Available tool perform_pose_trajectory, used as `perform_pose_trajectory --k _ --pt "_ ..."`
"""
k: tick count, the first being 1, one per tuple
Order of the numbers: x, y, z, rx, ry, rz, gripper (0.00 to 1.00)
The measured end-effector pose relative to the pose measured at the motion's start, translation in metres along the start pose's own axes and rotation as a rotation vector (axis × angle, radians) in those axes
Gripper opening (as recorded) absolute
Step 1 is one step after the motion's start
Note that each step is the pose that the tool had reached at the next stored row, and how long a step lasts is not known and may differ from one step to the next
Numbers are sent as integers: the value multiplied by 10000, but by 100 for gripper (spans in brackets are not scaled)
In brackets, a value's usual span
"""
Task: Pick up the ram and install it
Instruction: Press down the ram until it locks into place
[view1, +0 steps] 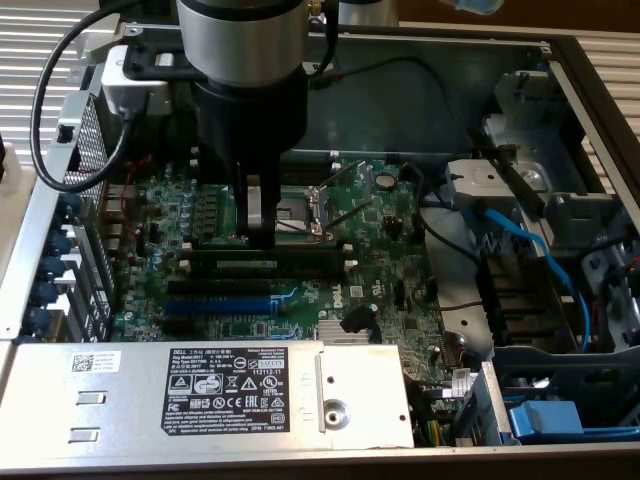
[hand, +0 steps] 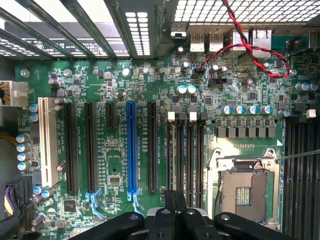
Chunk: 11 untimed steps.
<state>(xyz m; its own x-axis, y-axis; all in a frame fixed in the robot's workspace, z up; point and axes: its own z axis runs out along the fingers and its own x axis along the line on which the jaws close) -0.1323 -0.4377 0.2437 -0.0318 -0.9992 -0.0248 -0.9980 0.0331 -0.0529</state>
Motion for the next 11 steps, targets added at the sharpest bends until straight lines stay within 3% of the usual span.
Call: perform_pose_trajectory --k 11 --pt "0 0 0 0 0 9 11"
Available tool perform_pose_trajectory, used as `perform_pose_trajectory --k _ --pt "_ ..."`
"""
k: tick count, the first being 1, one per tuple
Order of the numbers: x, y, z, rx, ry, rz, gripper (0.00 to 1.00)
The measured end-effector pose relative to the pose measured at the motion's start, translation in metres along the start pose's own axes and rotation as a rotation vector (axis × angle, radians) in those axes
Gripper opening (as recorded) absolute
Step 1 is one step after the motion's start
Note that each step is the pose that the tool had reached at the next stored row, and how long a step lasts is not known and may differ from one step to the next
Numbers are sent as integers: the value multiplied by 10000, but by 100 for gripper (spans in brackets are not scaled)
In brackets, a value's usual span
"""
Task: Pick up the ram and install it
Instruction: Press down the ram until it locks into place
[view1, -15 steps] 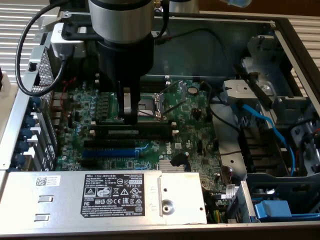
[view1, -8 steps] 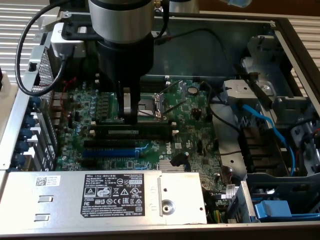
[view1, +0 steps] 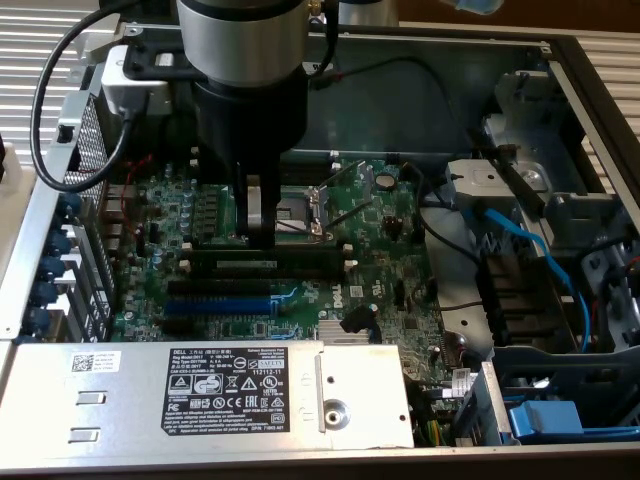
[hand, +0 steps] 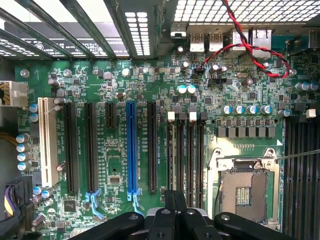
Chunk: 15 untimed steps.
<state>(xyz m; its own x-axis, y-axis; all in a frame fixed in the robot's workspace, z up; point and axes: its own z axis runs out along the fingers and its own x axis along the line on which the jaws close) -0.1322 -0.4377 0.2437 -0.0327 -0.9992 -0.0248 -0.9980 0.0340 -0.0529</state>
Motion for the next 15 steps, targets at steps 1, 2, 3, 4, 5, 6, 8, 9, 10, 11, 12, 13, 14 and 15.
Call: perform_pose_trajectory --k 1,2,3,4,5,6,8,9,10,11,12,13,14,15 --pt "0 -1 0 -1 1 12 11" --pt "0 -3 0 -1 2 34 11" --pt "0 -6 0 -1 4 63 11" --pt "0 -7 0 0 5 99 11" --pt "0 -9 0 2 7 141 11" --pt "0 -9 0 3 10 190 11" --pt "0 -10 0 6 17 317 11" --pt "0 -11 0 8 21 394 11" --pt "0 -11 0 10 25 472 11" --pt "0 -11 0 11 29 545 11" --pt "0 -11 0 13 32 609 11" --pt "0 -10 0 14 35 658 11" --pt "0 -11 0 15 38 707 11" --pt "0 -11 0 17 40 758 11"
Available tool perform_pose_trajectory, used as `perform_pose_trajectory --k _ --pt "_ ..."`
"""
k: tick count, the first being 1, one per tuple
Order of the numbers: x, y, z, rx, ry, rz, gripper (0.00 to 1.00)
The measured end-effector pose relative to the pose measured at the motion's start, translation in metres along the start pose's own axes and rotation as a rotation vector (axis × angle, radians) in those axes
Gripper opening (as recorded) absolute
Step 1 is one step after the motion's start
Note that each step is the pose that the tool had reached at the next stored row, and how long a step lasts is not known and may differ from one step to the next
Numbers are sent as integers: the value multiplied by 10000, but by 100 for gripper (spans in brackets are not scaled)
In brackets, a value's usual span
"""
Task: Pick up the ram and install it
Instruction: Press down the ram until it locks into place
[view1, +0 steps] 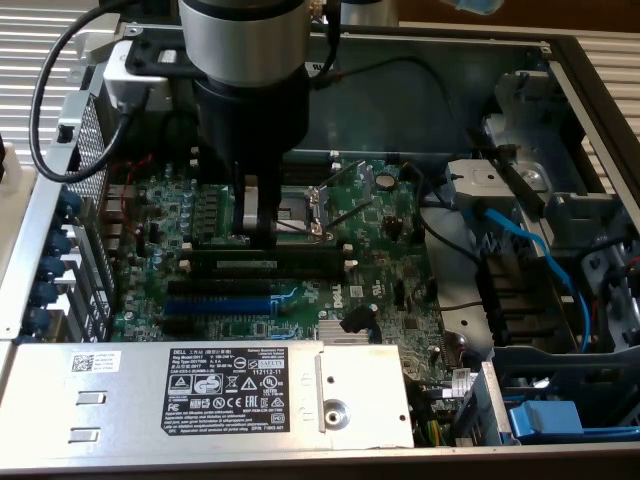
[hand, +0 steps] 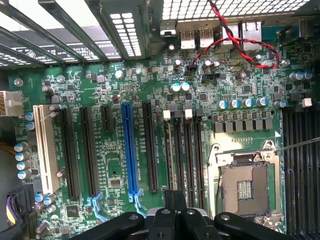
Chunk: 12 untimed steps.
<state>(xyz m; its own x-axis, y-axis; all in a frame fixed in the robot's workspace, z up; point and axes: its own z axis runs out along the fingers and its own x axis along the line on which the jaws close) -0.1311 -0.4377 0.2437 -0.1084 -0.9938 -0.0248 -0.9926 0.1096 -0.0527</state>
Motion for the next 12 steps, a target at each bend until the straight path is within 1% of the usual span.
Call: perform_pose_trajectory --k 8,10,12 --pt "-1 -12 1 1 2 29 11" --pt "-2 -12 1 -1 -14 32 11" --pt "-2 -13 0 -6 -53 32 11"
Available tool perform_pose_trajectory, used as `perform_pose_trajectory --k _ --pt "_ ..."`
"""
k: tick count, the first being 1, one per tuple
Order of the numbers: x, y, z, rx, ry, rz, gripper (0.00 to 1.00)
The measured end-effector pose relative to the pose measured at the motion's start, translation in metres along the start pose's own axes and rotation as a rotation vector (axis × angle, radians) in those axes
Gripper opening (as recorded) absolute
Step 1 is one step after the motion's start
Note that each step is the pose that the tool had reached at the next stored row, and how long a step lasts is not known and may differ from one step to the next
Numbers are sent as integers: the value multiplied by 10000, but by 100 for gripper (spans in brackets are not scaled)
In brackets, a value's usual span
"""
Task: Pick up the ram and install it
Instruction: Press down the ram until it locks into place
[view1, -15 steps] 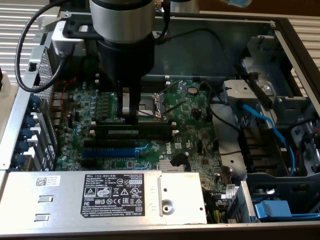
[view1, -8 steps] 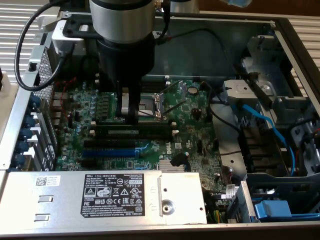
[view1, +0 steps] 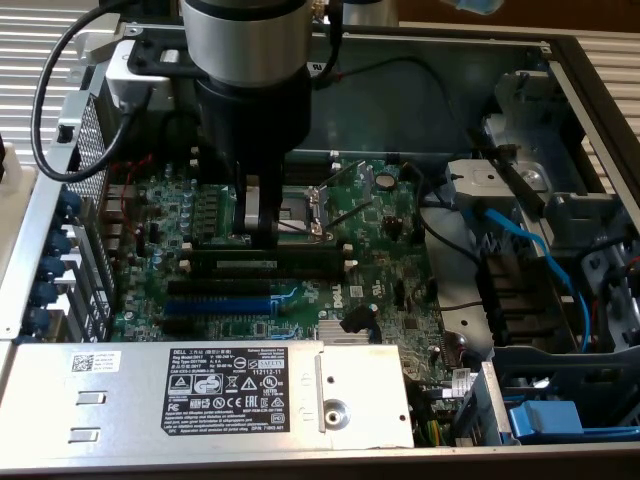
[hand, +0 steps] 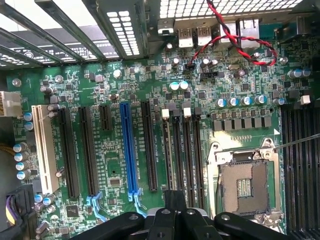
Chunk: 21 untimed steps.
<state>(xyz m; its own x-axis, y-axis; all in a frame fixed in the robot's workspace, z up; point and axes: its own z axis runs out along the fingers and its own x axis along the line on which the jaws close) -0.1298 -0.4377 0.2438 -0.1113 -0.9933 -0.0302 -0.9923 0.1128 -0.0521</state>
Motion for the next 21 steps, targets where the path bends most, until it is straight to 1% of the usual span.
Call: perform_pose_trajectory --k 2,7,9,11,14,21 --pt "-1 0 2 -2 -33 2 11" --pt "1 1 13 -5 -35 2 11" --pt "1 1 16 -6 -45 3 11" --pt "0 1 21 -9 -92 5 11" --pt "2 1 24 -12 -115 7 11" --pt "19 -2 24 -11 -118 131 11"
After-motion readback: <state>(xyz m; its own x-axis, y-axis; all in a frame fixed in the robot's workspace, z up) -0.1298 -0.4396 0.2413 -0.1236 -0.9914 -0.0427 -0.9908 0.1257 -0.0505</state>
